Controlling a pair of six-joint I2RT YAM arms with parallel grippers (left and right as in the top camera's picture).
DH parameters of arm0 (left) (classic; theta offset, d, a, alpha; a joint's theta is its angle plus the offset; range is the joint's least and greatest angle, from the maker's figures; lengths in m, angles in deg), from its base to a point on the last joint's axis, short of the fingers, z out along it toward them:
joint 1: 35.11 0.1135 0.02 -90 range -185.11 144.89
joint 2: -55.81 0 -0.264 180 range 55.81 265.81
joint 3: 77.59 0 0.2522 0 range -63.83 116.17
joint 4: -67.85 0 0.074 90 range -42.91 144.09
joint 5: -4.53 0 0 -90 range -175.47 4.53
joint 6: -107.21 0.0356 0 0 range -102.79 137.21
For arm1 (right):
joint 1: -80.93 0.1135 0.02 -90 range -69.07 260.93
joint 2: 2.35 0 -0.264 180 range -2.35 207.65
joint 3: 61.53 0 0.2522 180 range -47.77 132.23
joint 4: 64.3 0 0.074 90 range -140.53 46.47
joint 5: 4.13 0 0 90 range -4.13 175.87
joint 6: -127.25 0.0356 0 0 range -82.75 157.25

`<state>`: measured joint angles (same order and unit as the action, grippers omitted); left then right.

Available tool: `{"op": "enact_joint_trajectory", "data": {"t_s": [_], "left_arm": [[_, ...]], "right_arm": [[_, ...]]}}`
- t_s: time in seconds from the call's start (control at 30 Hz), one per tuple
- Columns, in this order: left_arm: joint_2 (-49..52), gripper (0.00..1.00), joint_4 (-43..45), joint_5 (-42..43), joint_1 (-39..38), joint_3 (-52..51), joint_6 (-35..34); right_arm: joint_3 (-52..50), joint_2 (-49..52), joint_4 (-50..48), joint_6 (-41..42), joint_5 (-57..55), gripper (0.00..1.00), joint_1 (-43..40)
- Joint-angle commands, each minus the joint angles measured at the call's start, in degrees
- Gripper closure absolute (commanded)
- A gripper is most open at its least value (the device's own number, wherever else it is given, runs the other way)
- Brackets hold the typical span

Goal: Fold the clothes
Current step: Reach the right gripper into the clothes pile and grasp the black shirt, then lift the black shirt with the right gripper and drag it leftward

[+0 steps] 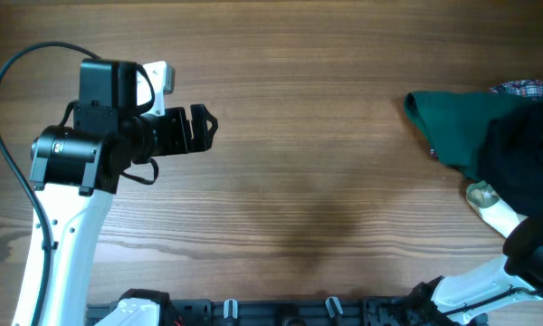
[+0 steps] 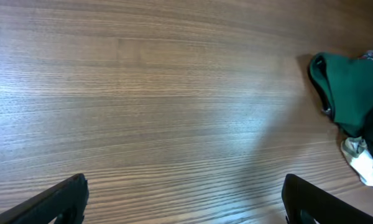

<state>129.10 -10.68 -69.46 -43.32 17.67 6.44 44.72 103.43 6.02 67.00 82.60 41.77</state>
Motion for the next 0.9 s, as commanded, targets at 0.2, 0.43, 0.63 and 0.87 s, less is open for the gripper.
{"op": "enact_joint_trajectory", "data": {"t_s": [0.2,0.43,0.63,0.87], "left_arm": [[0.0,0.0,1.42,-0.72,0.07,0.74,0.94],[0.0,0.0,3.52,-1.38,0.07,0.74,0.92],[-0.15,0.0,3.48,-3.06,0.07,1.27,0.92],[-0.76,0.0,0.61,-4.59,0.11,8.37,0.92]], "right_arm": [[2.89,-7.61,-3.21,-2.14,11.65,0.96,0.79],[9.03,-26.47,-7.76,-5.88,28.63,0.96,10.4],[10.43,-33.57,-17.16,-6.84,28.61,0.96,29.24],[10.4,-32.06,-20.72,-9.11,23.06,0.96,46.45]]}}
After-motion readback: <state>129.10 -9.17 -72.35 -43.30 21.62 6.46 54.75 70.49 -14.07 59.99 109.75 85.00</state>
